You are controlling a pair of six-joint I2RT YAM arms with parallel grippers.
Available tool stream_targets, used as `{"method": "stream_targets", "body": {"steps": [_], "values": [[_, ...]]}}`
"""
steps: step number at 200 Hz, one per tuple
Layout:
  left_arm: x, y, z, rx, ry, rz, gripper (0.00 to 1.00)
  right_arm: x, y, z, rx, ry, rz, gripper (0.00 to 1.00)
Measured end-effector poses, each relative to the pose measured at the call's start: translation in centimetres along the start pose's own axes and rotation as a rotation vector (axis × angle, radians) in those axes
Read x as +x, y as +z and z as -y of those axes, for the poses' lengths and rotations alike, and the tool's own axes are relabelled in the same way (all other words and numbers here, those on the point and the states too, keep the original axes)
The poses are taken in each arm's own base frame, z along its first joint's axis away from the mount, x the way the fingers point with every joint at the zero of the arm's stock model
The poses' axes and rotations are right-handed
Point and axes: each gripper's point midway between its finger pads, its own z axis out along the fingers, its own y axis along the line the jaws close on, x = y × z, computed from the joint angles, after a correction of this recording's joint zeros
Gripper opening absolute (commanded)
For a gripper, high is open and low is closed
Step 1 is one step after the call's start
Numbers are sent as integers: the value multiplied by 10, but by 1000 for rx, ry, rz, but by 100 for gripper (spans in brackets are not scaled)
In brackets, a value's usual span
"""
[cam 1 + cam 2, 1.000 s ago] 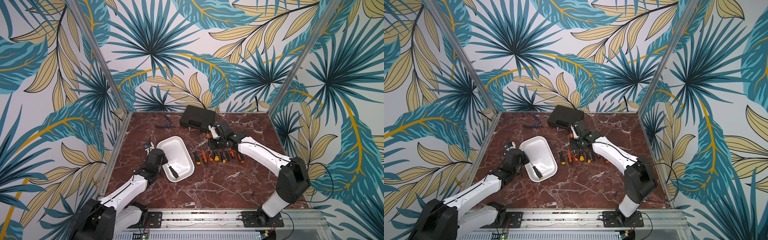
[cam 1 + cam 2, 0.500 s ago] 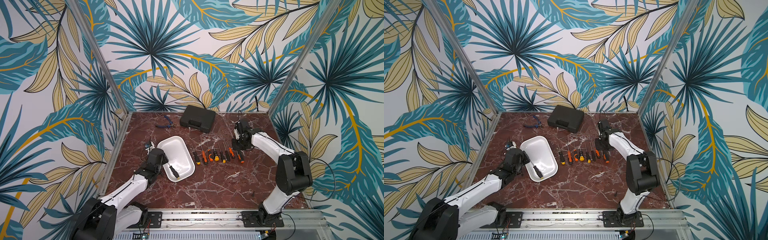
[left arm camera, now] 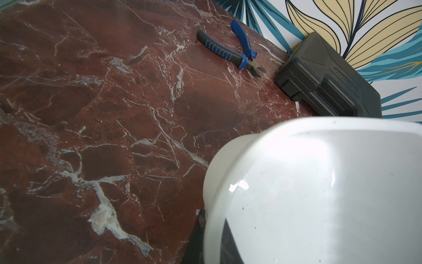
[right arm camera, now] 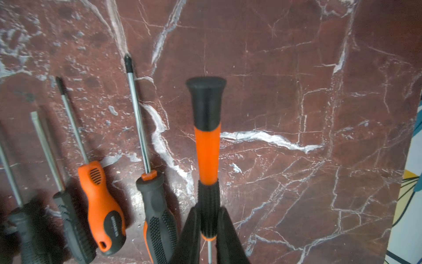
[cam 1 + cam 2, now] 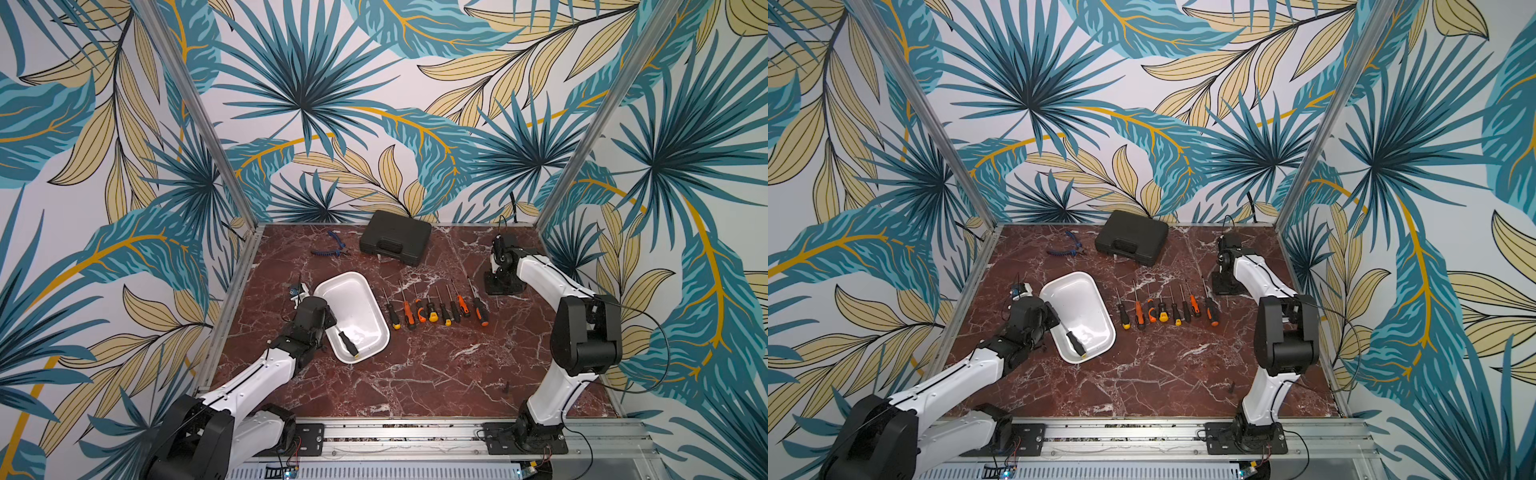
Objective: Take out the screwdriver from the storage box
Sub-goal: Place the socket head at the center of the board.
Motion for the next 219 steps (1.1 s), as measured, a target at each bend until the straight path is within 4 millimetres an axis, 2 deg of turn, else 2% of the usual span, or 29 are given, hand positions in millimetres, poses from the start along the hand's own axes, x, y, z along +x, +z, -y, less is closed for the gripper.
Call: {"method": "stream_targets", "body": {"steps": [38, 86, 112, 141, 180, 219], "values": [[1, 1, 2, 8, -2, -3, 0, 17, 31, -4, 8, -28, -103, 9], [0, 1, 2, 9, -2, -2, 0, 20, 37, -2, 9, -24, -119, 10], [-2, -1, 3, 15, -5, 7, 0, 26, 49, -3, 11, -28, -154, 12], [-7, -5, 6, 28, -11, 21, 0, 25, 49, -2, 11, -27, -153, 14], [-10, -7, 6, 30, -14, 30, 0, 24, 50, -2, 11, -30, -153, 28], [-8, -7, 4, 24, -11, 24, 0, 24, 49, 0, 11, -24, -152, 34]]}}
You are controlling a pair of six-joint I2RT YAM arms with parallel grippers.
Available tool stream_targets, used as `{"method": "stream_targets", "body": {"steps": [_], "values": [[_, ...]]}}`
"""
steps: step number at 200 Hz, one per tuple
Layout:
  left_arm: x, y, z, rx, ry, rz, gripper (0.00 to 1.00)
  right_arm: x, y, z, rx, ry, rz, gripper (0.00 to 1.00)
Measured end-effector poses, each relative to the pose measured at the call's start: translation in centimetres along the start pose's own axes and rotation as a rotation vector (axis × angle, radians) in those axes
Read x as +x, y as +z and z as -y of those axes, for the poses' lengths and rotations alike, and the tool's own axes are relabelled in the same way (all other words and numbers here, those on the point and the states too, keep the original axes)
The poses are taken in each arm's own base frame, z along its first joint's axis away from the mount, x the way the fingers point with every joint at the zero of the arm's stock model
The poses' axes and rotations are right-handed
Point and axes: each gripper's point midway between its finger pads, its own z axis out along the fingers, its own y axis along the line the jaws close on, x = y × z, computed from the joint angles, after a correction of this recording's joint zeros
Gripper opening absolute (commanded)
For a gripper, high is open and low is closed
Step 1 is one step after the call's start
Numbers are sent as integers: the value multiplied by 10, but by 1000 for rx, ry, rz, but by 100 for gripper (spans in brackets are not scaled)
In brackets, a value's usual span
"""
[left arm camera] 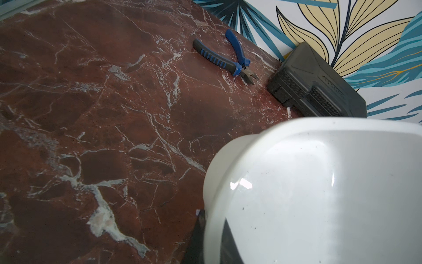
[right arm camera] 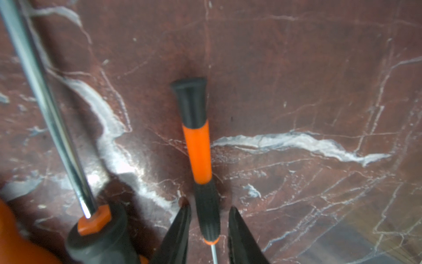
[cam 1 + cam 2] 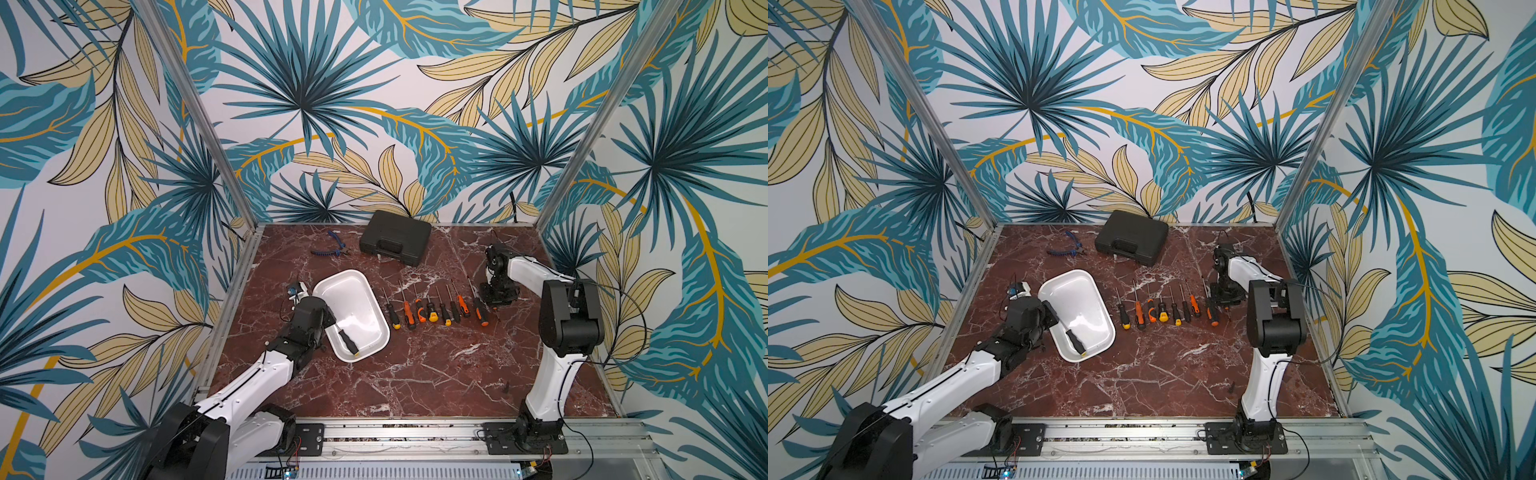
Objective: Take out the screwdriver from the storage box
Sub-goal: Place the socket head at the center of the board.
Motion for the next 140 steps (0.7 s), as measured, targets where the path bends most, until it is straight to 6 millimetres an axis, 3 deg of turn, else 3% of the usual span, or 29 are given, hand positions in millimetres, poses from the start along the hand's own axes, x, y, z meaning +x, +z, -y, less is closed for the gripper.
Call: {"method": "stream_targets", "body": {"steps": [21, 39, 53, 72, 91, 109, 125, 140], "values": [[0, 0, -1, -4, 1, 0, 0, 1, -5, 0, -6, -1, 3, 35], [1, 0, -1, -6, 2, -2, 0, 1, -23, 0, -13, -5, 26, 36], [1, 0, -2, -7, 3, -2, 0, -2, -51, -1, -19, -16, 84, 36], [2, 0, -2, -11, 6, -5, 0, -10, -109, -19, -49, -62, 231, 37], [2, 0, -3, -13, 7, -6, 0, -8, -175, -65, -127, -168, 406, 37], [2, 0, -3, -14, 7, -5, 0, 7, -220, -121, -256, -286, 520, 37], [1, 0, -3, -14, 7, -5, 0, 23, -239, -166, -363, -355, 569, 37], [2, 0, -3, -15, 7, -6, 0, 39, -243, -202, -437, -409, 575, 38]]}}
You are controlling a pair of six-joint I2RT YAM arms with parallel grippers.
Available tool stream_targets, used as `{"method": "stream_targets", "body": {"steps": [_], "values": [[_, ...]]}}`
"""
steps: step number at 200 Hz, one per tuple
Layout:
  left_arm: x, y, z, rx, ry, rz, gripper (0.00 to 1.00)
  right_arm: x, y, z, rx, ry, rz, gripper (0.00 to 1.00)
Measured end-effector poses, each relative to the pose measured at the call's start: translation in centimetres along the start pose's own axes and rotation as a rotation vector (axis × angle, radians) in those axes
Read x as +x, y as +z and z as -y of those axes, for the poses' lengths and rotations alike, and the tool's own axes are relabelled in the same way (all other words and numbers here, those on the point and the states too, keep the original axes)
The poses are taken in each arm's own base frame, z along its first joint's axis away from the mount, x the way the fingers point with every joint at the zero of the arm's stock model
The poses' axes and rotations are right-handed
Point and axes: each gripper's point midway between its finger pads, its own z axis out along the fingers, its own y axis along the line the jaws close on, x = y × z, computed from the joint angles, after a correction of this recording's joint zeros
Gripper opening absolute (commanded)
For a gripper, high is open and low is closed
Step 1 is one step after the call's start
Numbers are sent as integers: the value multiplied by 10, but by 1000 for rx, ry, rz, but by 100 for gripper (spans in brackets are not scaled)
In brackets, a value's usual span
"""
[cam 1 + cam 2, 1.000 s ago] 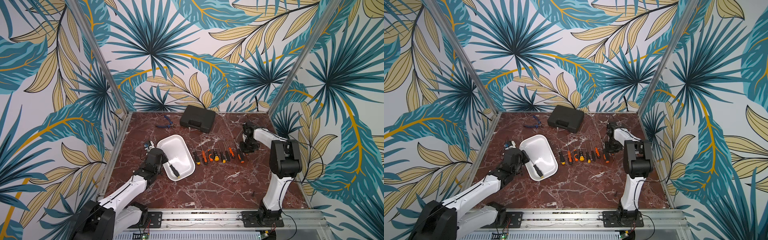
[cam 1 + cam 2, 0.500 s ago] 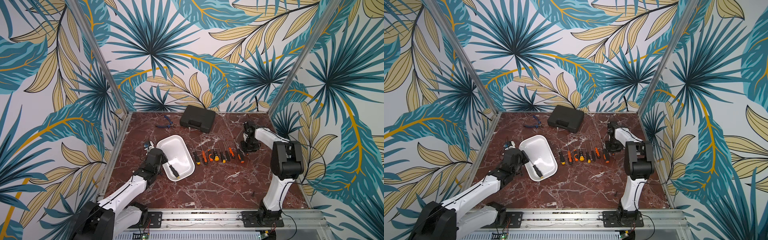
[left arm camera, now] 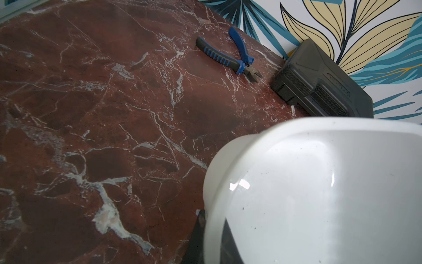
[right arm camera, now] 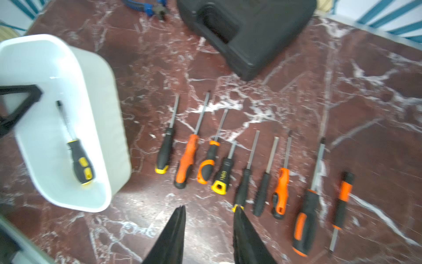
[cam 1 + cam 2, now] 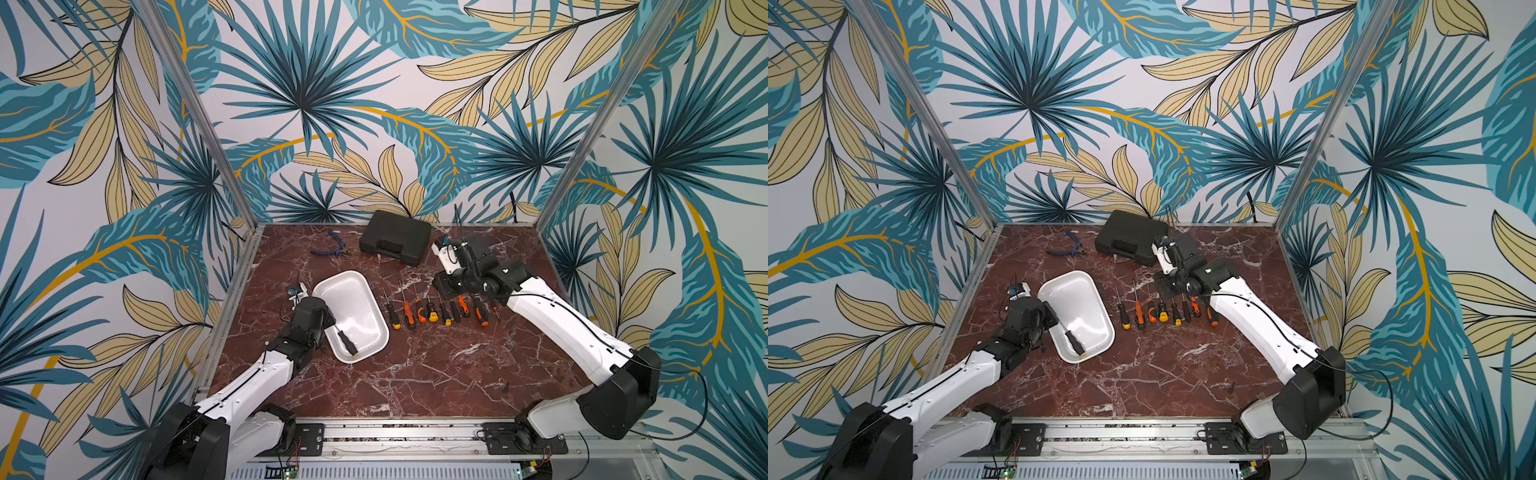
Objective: Take out the screwdriver from the storage box
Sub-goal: Place the socket head at the center of the board, then pick up the socket head from the storage box.
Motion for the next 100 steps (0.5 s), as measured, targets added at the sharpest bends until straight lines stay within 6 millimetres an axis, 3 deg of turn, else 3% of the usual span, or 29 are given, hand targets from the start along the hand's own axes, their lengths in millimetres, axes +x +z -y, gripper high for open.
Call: {"method": "stream_targets", "body": {"steps": [25, 44, 69, 100], "values": [[1, 0, -1, -3, 2, -3, 0, 5, 23, -62, -117, -48, -12, 39], [1, 0, -1, -3, 2, -4, 0, 16, 47, -97, -175, -70, -52, 39], [1, 0, -1, -3, 2, -3, 0, 39, 79, -139, -229, -92, -122, 42], [1, 0, -1, -4, 2, -4, 0, 56, 99, -186, -301, -111, -166, 43]]}}
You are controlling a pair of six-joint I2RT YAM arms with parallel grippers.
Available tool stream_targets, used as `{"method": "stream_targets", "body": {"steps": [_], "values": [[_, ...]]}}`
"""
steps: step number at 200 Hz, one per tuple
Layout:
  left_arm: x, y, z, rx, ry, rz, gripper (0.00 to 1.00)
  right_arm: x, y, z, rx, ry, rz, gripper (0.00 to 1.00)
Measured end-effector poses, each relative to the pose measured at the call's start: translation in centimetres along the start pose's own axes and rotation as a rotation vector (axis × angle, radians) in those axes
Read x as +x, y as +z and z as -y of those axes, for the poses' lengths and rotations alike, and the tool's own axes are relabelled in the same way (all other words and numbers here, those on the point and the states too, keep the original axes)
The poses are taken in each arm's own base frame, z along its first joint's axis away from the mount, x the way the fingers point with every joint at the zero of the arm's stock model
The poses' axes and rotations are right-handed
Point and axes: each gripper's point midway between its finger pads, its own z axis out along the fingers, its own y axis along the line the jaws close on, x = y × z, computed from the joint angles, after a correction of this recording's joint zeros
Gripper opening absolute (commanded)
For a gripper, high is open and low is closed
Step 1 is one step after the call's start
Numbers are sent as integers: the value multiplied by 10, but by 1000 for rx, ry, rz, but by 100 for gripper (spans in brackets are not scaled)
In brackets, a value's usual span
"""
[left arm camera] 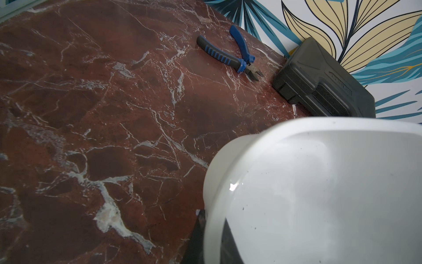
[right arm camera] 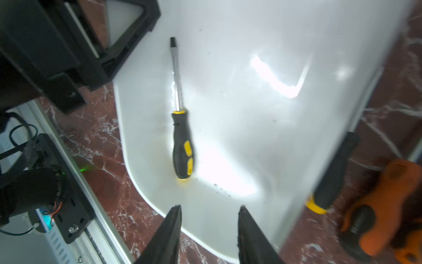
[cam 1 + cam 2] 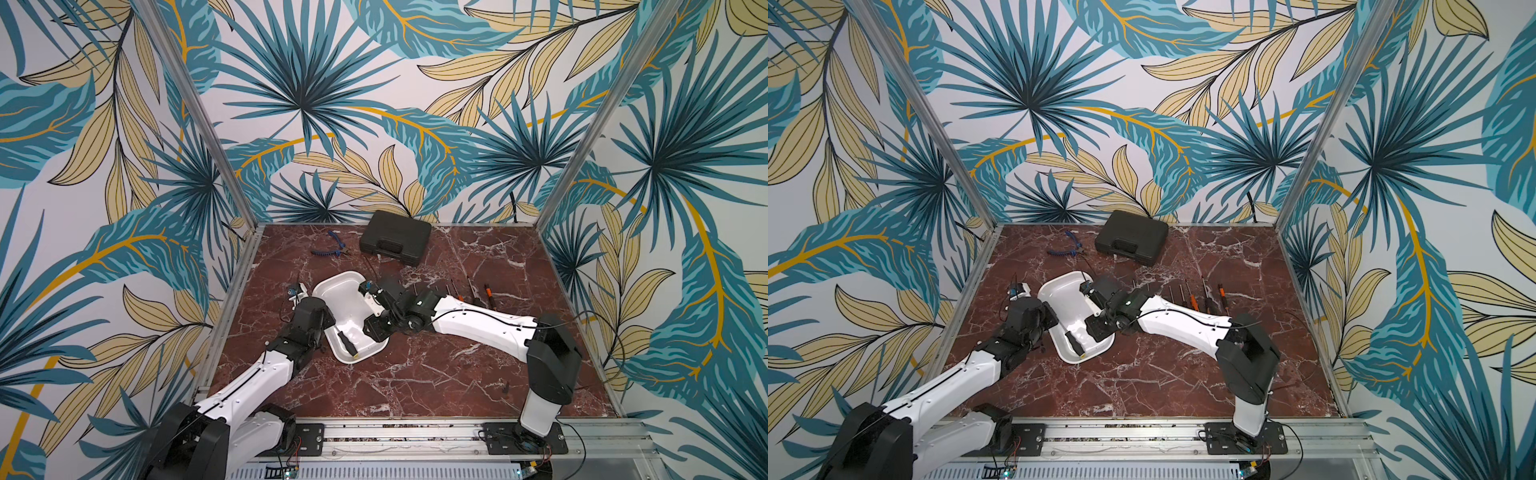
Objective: Take out the screwdriver from the storage box
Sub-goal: Pick up the socket head from the storage box.
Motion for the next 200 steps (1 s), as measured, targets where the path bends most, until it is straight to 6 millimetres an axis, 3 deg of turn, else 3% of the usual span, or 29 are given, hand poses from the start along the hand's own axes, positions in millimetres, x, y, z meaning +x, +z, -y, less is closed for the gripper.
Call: {"method": "stream_targets", "body": {"steps": [46, 105, 163, 200], "values": [[0, 0, 0, 0, 0, 0, 0, -1, 33, -26, -50, 4, -25, 44], [0, 0, 0, 0, -1, 1, 0, 13, 67, -19, -28, 56, -86, 44], [0, 0, 0, 0, -1, 1, 0, 7, 80, -26, -32, 59, -87, 45], [0, 0, 0, -1, -1, 1, 0, 15, 91, -21, 28, 49, -130, 44]]}}
